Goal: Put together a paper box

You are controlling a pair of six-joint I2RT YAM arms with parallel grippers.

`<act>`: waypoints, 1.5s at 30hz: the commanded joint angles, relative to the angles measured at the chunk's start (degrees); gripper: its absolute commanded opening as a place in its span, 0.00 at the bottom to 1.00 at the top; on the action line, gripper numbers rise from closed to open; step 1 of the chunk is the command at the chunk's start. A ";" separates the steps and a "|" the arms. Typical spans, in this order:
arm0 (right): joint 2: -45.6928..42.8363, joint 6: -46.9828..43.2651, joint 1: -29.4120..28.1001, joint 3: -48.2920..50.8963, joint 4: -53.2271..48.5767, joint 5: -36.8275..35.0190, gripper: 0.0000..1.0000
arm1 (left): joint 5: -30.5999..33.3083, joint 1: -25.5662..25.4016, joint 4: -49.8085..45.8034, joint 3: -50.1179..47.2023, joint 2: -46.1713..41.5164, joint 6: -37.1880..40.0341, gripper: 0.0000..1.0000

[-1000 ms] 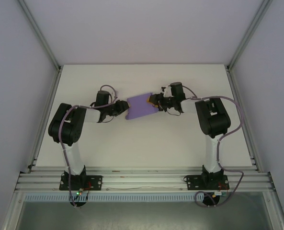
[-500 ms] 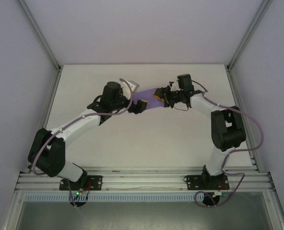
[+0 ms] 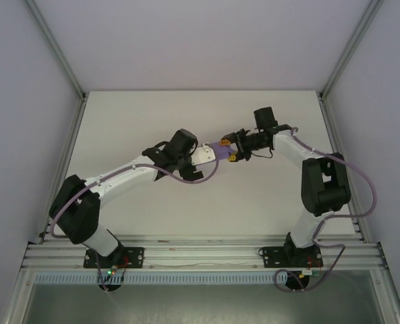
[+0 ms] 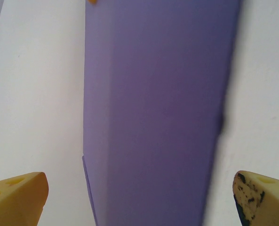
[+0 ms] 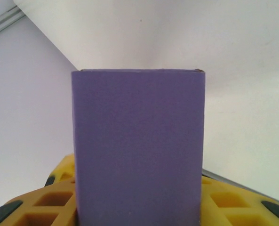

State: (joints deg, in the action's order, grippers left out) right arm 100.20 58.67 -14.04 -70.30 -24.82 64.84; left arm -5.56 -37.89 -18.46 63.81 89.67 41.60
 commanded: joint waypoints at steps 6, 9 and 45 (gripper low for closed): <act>-3.15 7.17 0.45 0.90 1.66 5.85 0.46 | 6.83 -0.26 2.05 2.94 2.66 5.44 0.89; -3.33 8.19 0.43 1.02 2.37 6.71 0.46 | 6.93 -0.26 2.60 3.55 3.27 5.67 0.74; -32.57 -85.74 1.37 18.09 8.40 -26.80 1.00 | -12.68 6.38 -31.46 19.32 15.71 1.95 0.35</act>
State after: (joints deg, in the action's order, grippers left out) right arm 67.44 -10.46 -9.45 -52.47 -10.24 34.63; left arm -17.78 -31.35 -43.35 81.17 102.94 45.45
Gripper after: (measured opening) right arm 0.997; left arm 0.439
